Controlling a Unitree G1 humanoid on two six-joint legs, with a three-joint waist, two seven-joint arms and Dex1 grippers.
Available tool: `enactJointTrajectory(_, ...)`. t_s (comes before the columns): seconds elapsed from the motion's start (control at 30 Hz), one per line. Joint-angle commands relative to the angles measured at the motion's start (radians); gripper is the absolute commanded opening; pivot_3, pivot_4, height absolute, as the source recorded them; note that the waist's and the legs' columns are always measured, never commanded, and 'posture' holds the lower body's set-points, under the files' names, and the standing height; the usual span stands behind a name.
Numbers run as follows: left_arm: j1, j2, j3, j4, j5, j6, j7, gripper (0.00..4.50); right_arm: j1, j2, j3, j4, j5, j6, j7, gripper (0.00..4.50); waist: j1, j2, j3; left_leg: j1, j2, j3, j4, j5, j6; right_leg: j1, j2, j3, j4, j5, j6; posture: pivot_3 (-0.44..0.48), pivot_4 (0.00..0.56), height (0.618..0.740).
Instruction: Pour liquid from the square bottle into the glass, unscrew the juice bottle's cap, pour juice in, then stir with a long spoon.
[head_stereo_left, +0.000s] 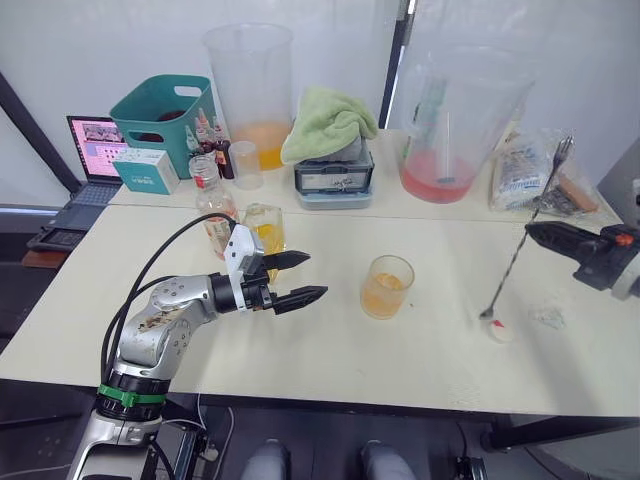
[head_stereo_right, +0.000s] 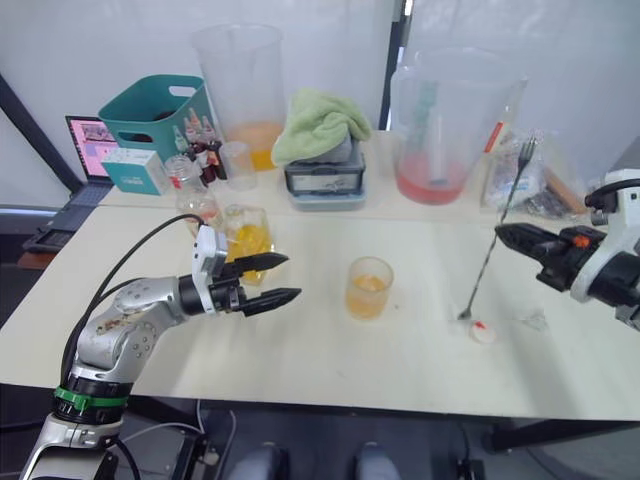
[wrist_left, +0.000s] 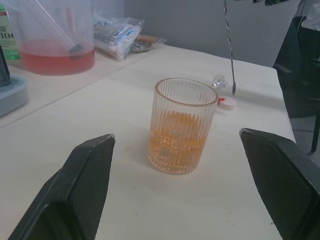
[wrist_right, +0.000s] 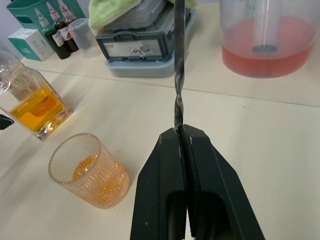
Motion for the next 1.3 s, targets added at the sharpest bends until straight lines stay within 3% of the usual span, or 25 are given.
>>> enactJointTrajectory(0.03,-0.002,-0.003,0.01,-0.017,-0.004,-0.01,0.005,4.24,-0.03,0.005,0.045,0.048,0.068,0.083,0.0,0.0,-0.001,0.0,0.0,0.0,0.0,0.0,0.0,0.0,0.0,0.0,0.0,0.0,0.0,0.0,0.0,0.0,0.15,0.74)
enactJointTrajectory(0.5,0.023,0.0,0.015,-0.043,-0.004,-0.011,0.014,4.24,-0.246,0.089,0.324,0.133,-0.031,0.171,0.007,0.0,0.008,0.0,0.0,0.0,0.002,0.002,0.001,0.0,0.0,-0.001,0.001,0.001,-0.003,0.0,0.0,0.0,0.15,0.739)
enactJointTrajectory(0.63,0.031,0.008,0.022,-0.051,-0.008,-0.009,0.016,4.24,-0.237,0.143,0.332,0.13,-0.061,0.172,-0.011,0.0,0.028,-0.006,-0.002,-0.003,0.03,0.072,-0.001,-0.003,0.002,-0.037,0.014,0.045,0.004,0.012,-0.003,0.0,0.15,0.739)
enactJointTrajectory(0.8,0.024,0.014,0.025,-0.043,-0.009,-0.008,0.016,4.24,-0.213,0.197,0.331,0.137,-0.104,0.177,-0.048,0.0,0.005,-0.007,-0.003,-0.006,0.022,0.066,0.001,-0.005,0.006,-0.034,0.015,0.049,0.0,0.016,0.005,0.0,0.15,0.739)
enactJointTrajectory(1.3,0.017,0.013,0.02,-0.032,-0.008,-0.015,0.013,4.24,-0.204,0.408,0.291,0.172,-0.207,0.148,-0.148,0.0,0.002,-0.008,-0.003,-0.009,0.019,0.058,0.003,-0.005,0.006,-0.033,0.015,0.047,0.001,0.017,0.006,0.0,0.15,0.739)
